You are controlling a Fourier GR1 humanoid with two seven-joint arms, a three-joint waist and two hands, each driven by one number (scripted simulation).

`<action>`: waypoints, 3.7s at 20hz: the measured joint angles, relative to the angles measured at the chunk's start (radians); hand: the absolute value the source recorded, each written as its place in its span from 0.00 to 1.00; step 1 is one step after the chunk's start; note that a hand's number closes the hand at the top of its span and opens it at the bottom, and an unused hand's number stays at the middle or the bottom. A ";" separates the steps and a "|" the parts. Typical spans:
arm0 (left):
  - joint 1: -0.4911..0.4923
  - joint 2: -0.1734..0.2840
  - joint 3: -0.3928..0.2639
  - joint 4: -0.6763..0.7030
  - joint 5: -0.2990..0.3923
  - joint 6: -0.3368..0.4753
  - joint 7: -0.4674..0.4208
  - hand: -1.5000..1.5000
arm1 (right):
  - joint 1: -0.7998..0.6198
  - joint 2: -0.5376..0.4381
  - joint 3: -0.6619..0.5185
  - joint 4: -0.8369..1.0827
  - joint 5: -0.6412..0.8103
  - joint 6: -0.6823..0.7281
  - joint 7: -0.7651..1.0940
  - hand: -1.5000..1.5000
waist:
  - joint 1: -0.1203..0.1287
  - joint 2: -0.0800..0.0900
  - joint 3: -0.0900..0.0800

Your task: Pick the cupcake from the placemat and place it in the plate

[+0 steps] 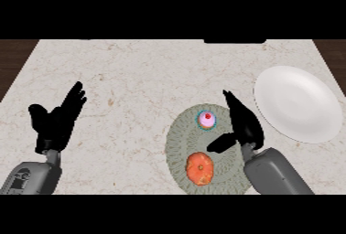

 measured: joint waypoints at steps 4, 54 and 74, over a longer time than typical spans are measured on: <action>0.006 -0.013 0.022 0.002 -0.020 -0.020 0.001 0.50 | -0.024 0.047 -0.028 0.052 0.041 0.032 0.005 0.00 | 0.000 0.000 0.000; 0.036 -0.085 0.136 -0.043 -0.111 -0.098 0.036 0.50 | 0.313 -0.175 -0.140 -0.463 0.192 -0.097 -0.708 1.00 | -0.026 -0.006 0.000; -0.004 -0.116 0.132 -0.027 -0.144 -0.115 0.042 0.50 | -0.017 -0.323 -0.580 0.305 -0.044 -0.023 -1.037 1.00 | 0.010 0.004 0.001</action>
